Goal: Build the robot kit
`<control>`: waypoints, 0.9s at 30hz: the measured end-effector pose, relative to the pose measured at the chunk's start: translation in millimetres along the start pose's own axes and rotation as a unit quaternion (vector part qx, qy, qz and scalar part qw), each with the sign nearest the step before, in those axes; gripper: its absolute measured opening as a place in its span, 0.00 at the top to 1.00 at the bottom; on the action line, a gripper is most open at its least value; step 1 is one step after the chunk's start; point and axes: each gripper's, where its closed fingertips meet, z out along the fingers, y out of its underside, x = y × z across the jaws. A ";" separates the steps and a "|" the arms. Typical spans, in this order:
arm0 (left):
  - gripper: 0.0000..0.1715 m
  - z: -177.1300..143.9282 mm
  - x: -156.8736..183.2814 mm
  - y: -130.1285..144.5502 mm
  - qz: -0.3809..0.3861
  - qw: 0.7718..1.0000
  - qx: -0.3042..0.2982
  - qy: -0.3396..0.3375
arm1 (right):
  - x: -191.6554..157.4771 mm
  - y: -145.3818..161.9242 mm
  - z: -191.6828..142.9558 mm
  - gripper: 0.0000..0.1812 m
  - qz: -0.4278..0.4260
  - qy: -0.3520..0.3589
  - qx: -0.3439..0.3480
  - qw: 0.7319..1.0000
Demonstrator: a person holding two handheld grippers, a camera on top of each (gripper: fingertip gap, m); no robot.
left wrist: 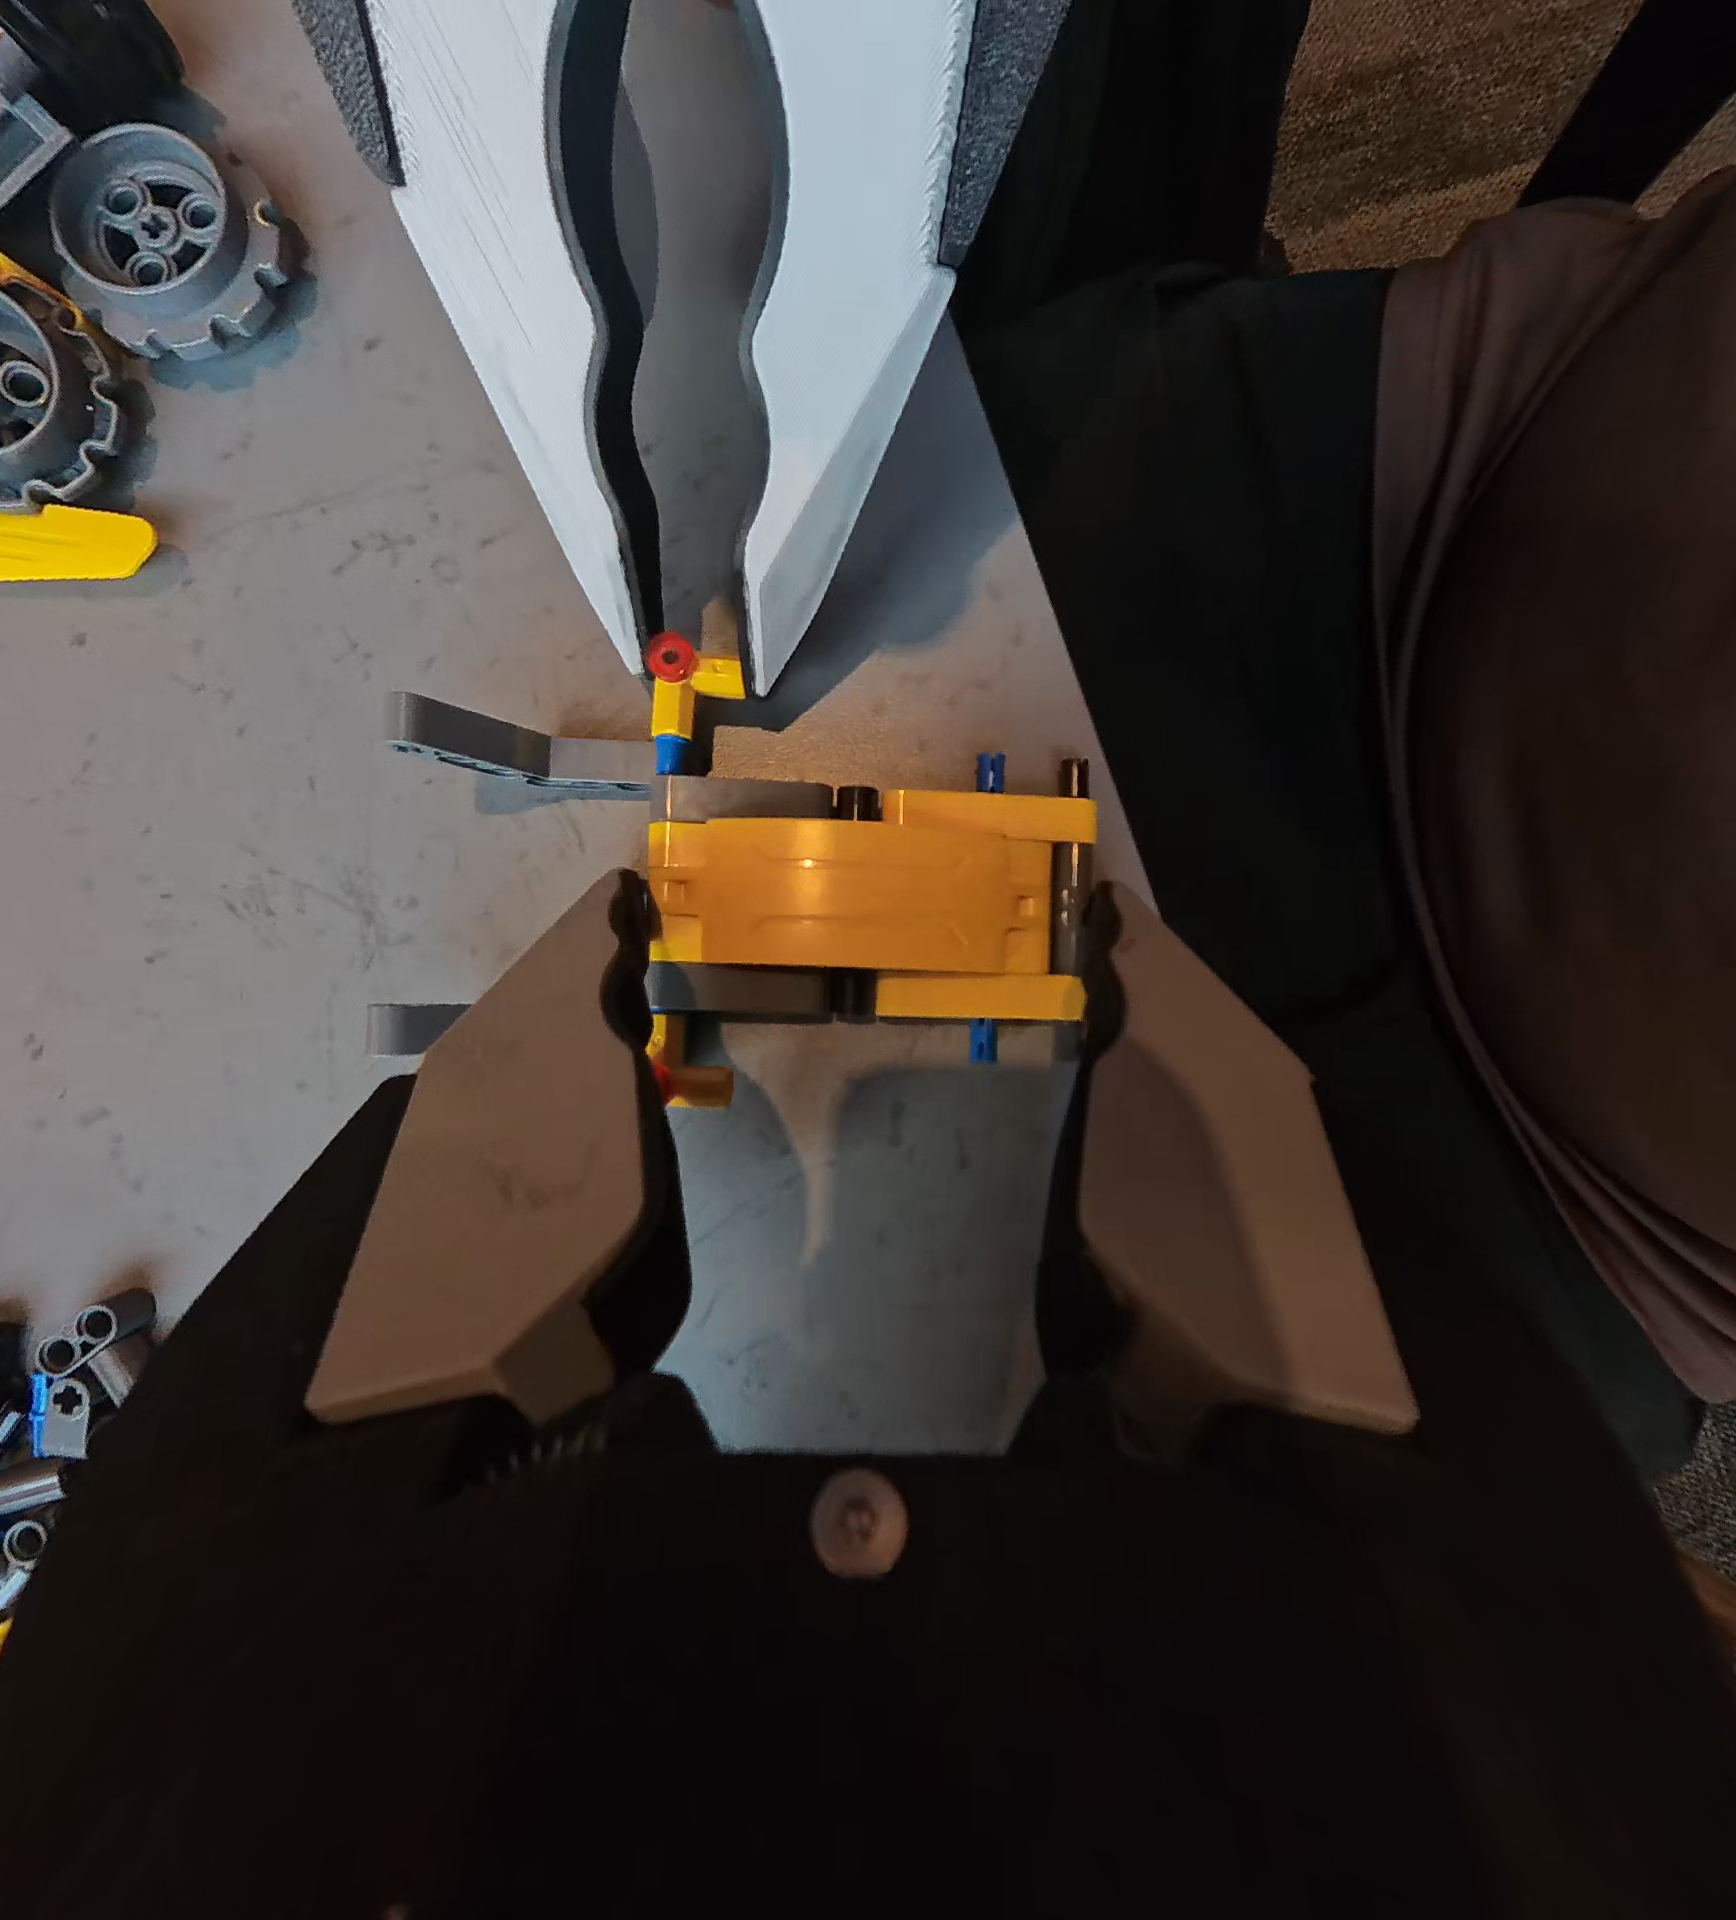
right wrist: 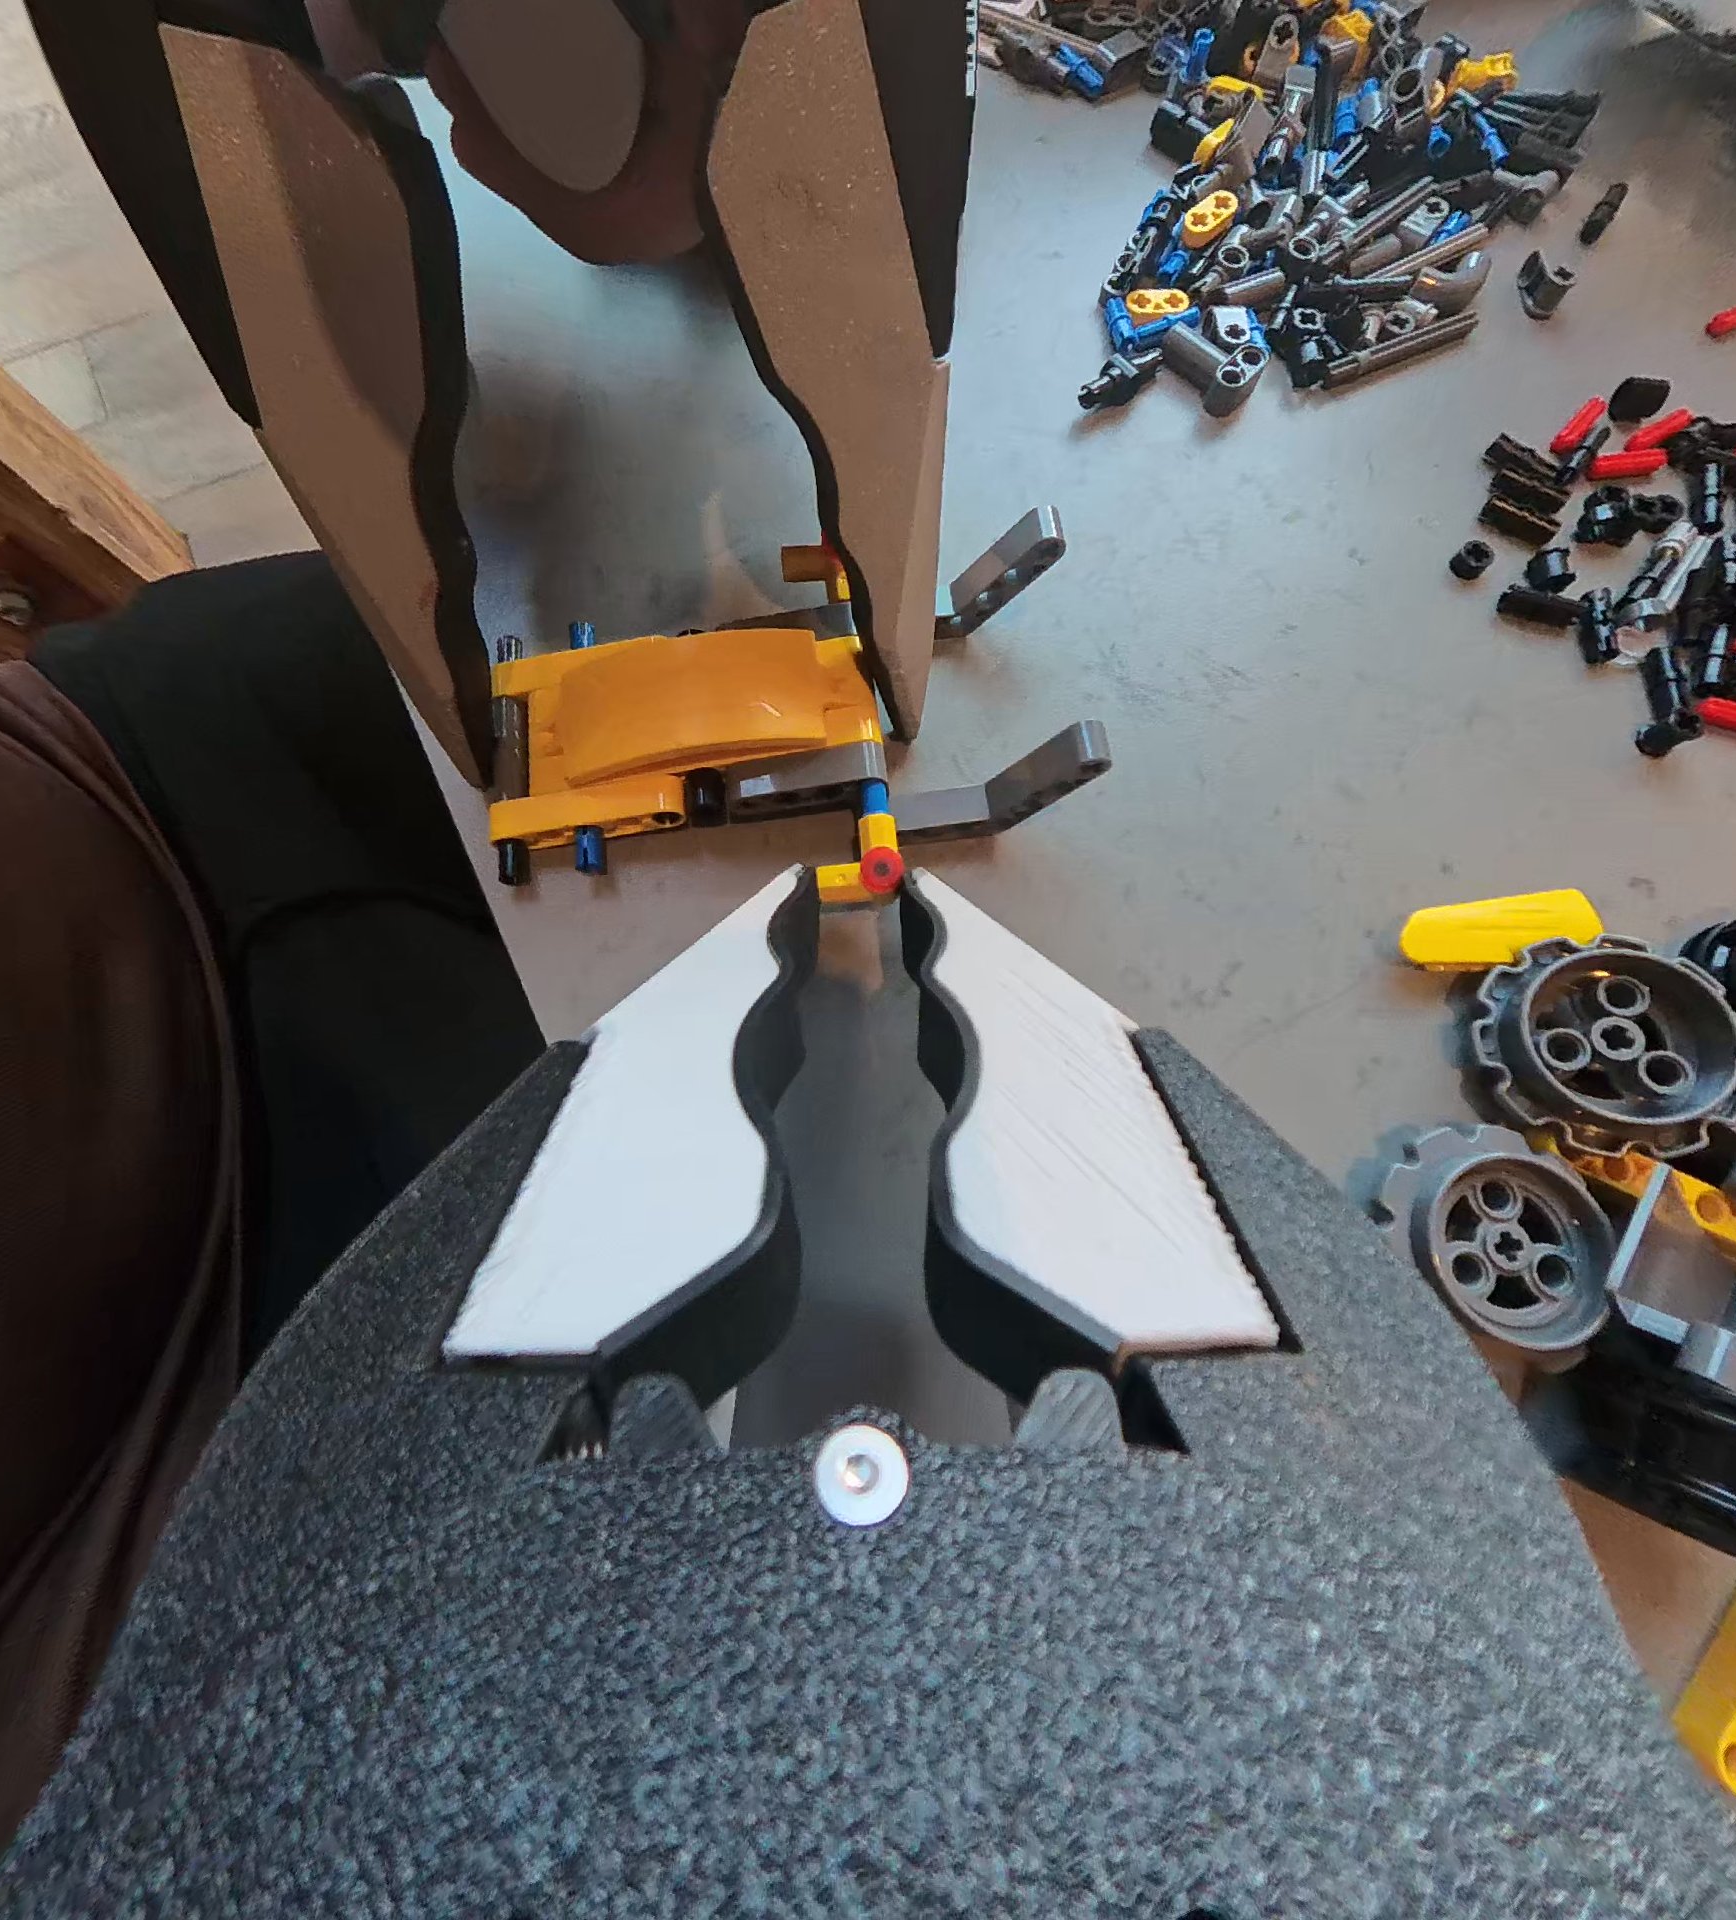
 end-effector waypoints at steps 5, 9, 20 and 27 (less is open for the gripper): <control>0.52 0.1 0.1 -0.2 -0.001 1.000 0.007 0.000 | -1.2 -0.6 -0.3 0.92 0.012 -0.016 0.004 1.000; 0.52 0.1 0.2 -0.1 -0.001 1.000 0.010 0.001 | -1.8 -0.4 0.5 0.92 0.039 -0.035 0.004 0.999; 0.52 -0.1 0.7 -0.1 -0.004 1.000 0.025 0.000 | 0.5 -2.2 6.3 0.92 -0.078 0.009 -0.007 0.997; 0.52 0.1 0.9 -0.2 -0.001 1.000 0.025 -0.001 | 0.2 -4.9 10.5 0.92 -0.173 0.013 -0.008 0.985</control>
